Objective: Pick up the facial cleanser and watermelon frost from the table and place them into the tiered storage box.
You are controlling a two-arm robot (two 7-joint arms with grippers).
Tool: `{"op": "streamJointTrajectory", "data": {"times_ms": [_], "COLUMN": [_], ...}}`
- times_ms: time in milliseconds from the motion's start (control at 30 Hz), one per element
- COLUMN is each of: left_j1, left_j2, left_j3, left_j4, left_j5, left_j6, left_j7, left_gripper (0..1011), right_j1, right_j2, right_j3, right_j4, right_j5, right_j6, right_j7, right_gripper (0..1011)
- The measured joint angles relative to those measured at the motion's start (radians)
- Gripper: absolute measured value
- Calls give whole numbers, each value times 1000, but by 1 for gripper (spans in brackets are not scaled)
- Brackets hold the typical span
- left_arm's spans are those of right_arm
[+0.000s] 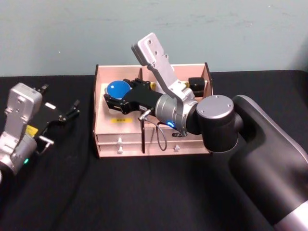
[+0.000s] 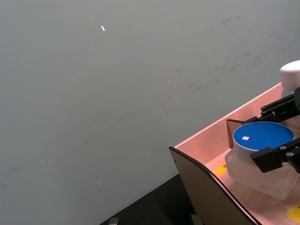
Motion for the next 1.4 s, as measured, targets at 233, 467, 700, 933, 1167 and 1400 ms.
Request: {"op": "streamJointTrajectory", "data": {"times_ms": [233,467,700,933,1167,1400], "left_j1": [0,0,0,0,0,0], "left_j2": [0,0,0,0,0,0], "left_j3": [0,0,0,0,0,0], "left_j4": [0,0,0,0,0,0], "left_j5": [0,0,0,0,0,0], "left_j6": [0,0,0,0,0,0], "left_j7": [0,0,0,0,0,0], "left_gripper": [1001,1001,1001,1001,1001,1001], "right_j1": [2,3,3,3,-18,-66], "right_j2": [-8,-11,-10,-9,-4,38], "right_j3": [2,4,4,3,19,20], "right_j4": [14,22,19,17,-9,-112], "right_j5": [-17,-26,-24,-22,-18,-26], "right_j6": [8,13,12,12,-11,-36], "right_j7": [-2,-8,-7,-5,0,12], "right_gripper": [735,735,762,943,1002,1003]}}
